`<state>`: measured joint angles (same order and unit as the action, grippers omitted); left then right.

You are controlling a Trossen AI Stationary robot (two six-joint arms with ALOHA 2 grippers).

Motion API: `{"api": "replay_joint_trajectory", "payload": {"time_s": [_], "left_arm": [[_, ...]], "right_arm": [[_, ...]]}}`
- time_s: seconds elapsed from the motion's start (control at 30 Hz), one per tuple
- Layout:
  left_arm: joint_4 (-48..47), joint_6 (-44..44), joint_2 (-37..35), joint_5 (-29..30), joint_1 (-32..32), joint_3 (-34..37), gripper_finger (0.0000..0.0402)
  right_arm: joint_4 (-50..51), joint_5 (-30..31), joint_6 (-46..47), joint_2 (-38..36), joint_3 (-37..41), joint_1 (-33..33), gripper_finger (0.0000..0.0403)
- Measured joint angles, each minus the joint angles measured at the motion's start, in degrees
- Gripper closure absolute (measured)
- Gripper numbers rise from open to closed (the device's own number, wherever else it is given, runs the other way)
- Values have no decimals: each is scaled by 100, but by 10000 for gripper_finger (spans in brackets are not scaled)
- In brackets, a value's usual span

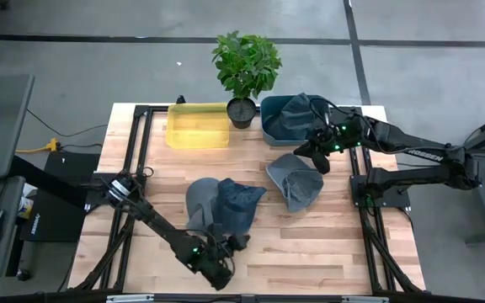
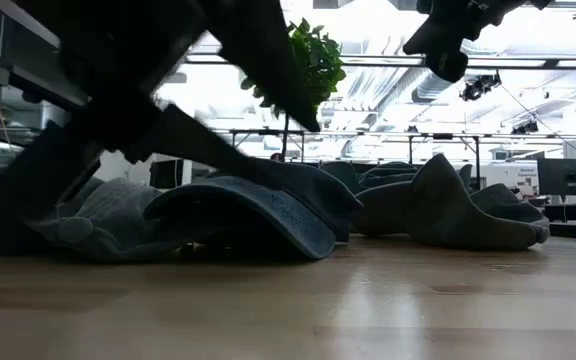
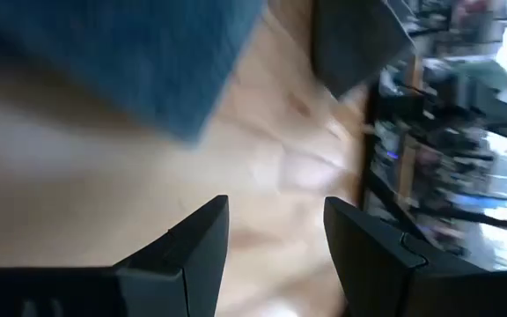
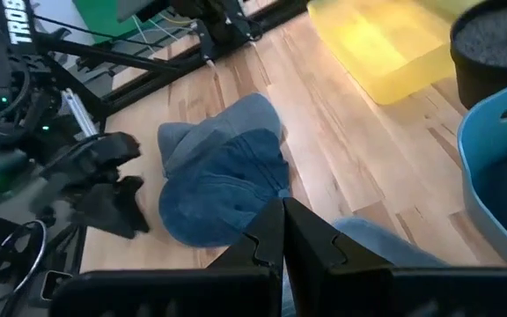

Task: Pick & Place hat
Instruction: Put the blue cap into the blue bin

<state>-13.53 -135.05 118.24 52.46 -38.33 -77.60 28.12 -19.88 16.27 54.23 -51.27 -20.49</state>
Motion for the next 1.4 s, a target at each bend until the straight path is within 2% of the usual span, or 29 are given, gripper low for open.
{"api": "replay_joint_trajectory", "payload": {"time_s": [0.13,0.33,0.5,0.63,0.73,0.8,0.87,0.97,1.03,1.23,1.4], "left_arm": [[-1164,-79,9,-251,193,-425,216],[-1906,180,9,-426,170,-775,216],[-2729,2466,9,-719,118,-1370,216],[-3693,5479,6,-1235,124,-2256,216],[-3943,7533,58,-1541,222,-2621,216],[-4157,8497,203,-1754,326,-2771,216],[-4827,9097,240,-1810,375,-2816,216],[-5289,9323,380,-1815,398,-2901,216],[-5962,9243,502,-1763,344,-2830,216],[-5865,9636,709,-1709,255,-2853,216],[-5700,9729,848,-1313,224,-2846,216]], "right_arm": [[41,-22,-46,-102,0,0,402],[64,-94,-170,-268,0,0,402],[82,-210,-384,-336,0,0,402],[98,-275,-511,-336,0,0,402],[98,-279,-604,-334,0,0,402],[98,-279,-602,-334,0,0,402],[110,-282,-599,-334,0,0,402],[145,-282,-579,-334,0,0,402],[151,-284,-577,-334,0,0,402],[165,-279,-464,-334,0,0,402],[210,-279,-456,-332,0,2,402]]}}
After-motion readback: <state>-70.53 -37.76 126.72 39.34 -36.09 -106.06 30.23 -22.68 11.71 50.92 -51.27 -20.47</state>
